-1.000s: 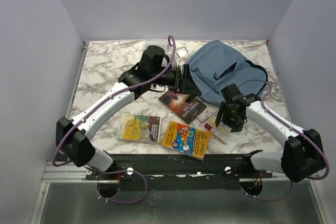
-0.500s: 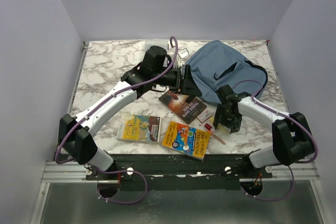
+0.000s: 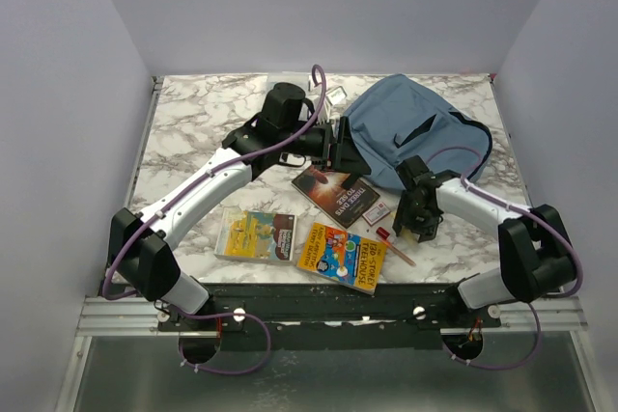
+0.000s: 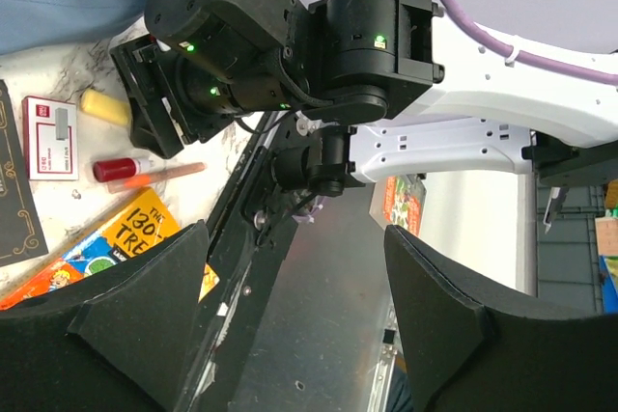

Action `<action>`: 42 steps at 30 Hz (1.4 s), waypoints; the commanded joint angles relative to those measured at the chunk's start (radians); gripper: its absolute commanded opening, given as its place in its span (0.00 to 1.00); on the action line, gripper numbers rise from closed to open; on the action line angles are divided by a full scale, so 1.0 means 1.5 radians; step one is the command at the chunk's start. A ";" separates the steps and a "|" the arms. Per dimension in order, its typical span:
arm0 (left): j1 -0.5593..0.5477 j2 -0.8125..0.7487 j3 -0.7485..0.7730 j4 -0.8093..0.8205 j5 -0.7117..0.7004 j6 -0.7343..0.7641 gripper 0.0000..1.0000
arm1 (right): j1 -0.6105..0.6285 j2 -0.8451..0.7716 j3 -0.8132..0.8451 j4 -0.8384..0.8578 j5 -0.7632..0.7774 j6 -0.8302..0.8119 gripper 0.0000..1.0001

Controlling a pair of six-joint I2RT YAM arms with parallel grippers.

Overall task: Pack the student bag
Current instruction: Pick up the stationery from the center of the board.

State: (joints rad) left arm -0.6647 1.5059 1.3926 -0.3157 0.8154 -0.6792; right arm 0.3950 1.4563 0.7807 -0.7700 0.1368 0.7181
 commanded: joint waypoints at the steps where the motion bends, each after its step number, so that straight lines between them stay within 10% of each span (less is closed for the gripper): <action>1: 0.009 0.013 -0.011 0.035 0.036 -0.021 0.75 | 0.004 -0.021 -0.017 0.005 0.014 0.028 0.59; 12: 0.019 -0.008 -0.038 0.090 0.063 -0.049 0.74 | 0.005 -0.034 -0.034 0.020 0.038 0.031 0.45; 25: 0.004 -0.014 -0.044 0.094 0.053 -0.047 0.74 | 0.006 -0.083 -0.014 -0.044 0.048 0.052 0.01; 35: 0.005 0.015 -0.039 0.091 0.062 -0.050 0.72 | 0.005 -0.211 0.138 -0.152 -0.016 -0.060 0.01; 42: 0.003 0.010 -0.042 0.091 0.058 -0.046 0.72 | -0.123 0.020 0.357 -0.166 -0.018 -0.308 0.01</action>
State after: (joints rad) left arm -0.6552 1.5246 1.3342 -0.1993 0.8951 -0.7631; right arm 0.3531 1.2949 1.1980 -0.9874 0.1673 0.4988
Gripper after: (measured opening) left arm 0.720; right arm 0.271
